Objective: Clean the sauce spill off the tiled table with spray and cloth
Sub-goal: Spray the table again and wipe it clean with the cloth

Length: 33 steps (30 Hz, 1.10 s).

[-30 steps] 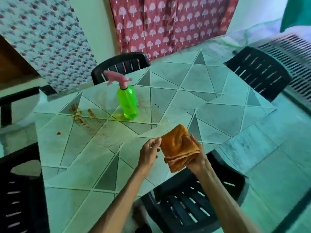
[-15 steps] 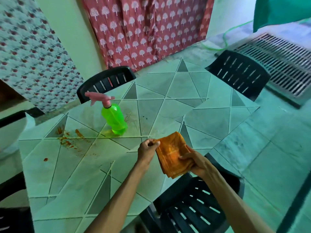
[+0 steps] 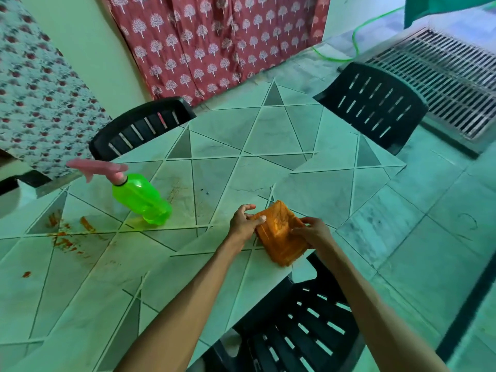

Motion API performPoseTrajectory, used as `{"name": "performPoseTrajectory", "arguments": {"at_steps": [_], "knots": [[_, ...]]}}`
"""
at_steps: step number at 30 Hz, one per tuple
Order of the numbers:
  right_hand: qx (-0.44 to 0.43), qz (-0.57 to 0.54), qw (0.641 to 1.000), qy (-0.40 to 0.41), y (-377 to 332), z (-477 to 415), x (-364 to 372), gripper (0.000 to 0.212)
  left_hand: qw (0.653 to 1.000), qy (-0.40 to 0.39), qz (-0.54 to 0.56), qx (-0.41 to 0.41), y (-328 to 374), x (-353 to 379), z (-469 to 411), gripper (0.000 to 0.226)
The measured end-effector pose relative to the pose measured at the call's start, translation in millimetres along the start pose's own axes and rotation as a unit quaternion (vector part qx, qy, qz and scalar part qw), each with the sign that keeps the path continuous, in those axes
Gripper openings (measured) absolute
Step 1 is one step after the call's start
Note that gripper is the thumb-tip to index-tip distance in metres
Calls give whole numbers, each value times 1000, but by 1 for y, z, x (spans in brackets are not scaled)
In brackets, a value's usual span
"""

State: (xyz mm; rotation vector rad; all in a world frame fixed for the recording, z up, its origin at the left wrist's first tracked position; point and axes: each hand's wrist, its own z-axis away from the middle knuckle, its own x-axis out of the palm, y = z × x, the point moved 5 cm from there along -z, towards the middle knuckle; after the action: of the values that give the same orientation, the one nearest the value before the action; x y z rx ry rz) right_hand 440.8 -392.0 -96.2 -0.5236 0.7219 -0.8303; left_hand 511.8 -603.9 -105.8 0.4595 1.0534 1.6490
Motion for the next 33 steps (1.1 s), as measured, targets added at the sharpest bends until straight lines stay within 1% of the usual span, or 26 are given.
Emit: {"name": "performPoseTrajectory", "arguments": {"at_steps": [2, 4, 6, 8, 9, 10, 11, 13, 15, 17, 20, 22, 24, 26, 28, 30, 33], "knots": [[-17, 41, 998, 53, 2, -8, -10, 45, 999, 2, -34, 9, 3, 8, -8, 48], [-53, 76, 993, 69, -2, -6, -12, 46, 997, -17, -74, 18, 4, 13, -14, 48], [-90, 131, 984, 77, -6, -1, -11, 44, 992, -18, -119, 29, 4, 12, -15, 46], [-112, 230, 960, 115, -12, 8, -7, 46, 979, 10, -187, 79, 9, 2, -9, 39], [-125, 263, 947, 135, -14, 14, -4, 46, 969, 23, -217, 113, 11, -5, -2, 35], [-142, 263, 943, 150, -17, 19, -1, 44, 960, 33, -236, 148, 14, -13, 6, 31], [-166, 238, 945, 152, -23, 27, 3, 40, 954, 41, -240, 172, 15, -21, 14, 28], [-218, 164, 955, 116, -38, 45, 17, 31, 958, 62, -214, 183, 8, -48, 32, 22], [-258, 117, 958, 38, -57, 64, 42, 21, 964, 88, -184, 168, -7, -82, 47, 18], [-278, 87, 956, -33, -77, 77, 75, 23, 963, 121, -180, 158, -21, -121, 60, 16], [-310, 94, 942, -87, -112, 91, 131, 38, 951, 165, -217, 146, -44, -184, 71, 15], [-327, 100, 934, -103, -137, 98, 171, 52, 936, 185, -270, 133, -62, -227, 74, 23], [-340, 94, 929, -111, -164, 106, 209, 73, 914, 198, -338, 102, -81, -269, 76, 36], [-353, 91, 925, -108, -186, 106, 233, 95, 890, 190, -409, 70, -94, -296, 76, 52], [-369, 101, 920, -91, -211, 110, 258, 107, 871, 180, -455, 37, -110, -327, 76, 67], [-381, 109, 915, -75, -233, 111, 271, 106, 865, 167, -473, 32, -120, -344, 75, 75], [-408, 93, 906, -69, -262, 117, 285, 92, 860, 149, -486, 45, -128, -355, 73, 78]]}}
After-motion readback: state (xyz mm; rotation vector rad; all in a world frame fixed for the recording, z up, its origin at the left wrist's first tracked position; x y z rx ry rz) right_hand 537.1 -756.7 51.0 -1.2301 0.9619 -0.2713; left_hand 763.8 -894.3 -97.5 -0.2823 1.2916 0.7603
